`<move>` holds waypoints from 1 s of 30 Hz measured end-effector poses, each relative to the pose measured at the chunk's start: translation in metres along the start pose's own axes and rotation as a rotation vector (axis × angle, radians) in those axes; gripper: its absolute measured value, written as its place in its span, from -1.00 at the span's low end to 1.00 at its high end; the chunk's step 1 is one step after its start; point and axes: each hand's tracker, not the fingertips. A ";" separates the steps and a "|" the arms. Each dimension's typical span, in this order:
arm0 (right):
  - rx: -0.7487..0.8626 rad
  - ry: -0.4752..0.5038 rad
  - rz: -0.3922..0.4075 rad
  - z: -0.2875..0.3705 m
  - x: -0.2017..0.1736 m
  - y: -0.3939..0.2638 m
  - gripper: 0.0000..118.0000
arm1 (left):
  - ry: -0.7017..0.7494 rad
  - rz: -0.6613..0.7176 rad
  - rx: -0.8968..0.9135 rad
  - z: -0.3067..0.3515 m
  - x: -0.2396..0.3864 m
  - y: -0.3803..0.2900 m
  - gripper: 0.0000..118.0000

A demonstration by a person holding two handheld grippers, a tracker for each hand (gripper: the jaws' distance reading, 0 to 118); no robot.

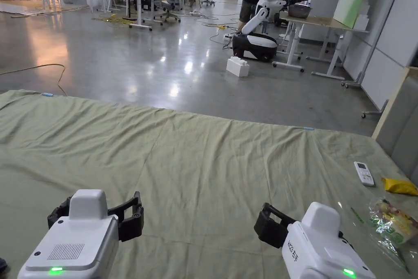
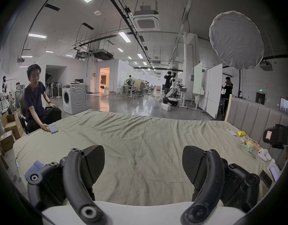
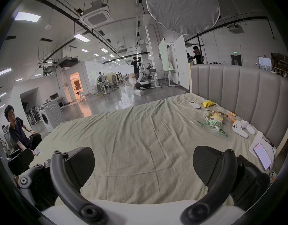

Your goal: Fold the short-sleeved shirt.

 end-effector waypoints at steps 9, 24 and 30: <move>-0.036 -0.012 0.005 -0.004 0.000 0.000 1.00 | -0.007 0.004 -0.015 0.000 -0.001 0.000 0.66; -0.058 -0.003 0.033 -0.009 -0.002 -0.008 0.99 | -0.009 -0.003 -0.022 -0.002 -0.001 0.001 0.67; -0.071 -0.001 0.022 -0.012 -0.002 -0.007 0.97 | -0.008 -0.009 -0.027 -0.003 -0.002 0.000 0.66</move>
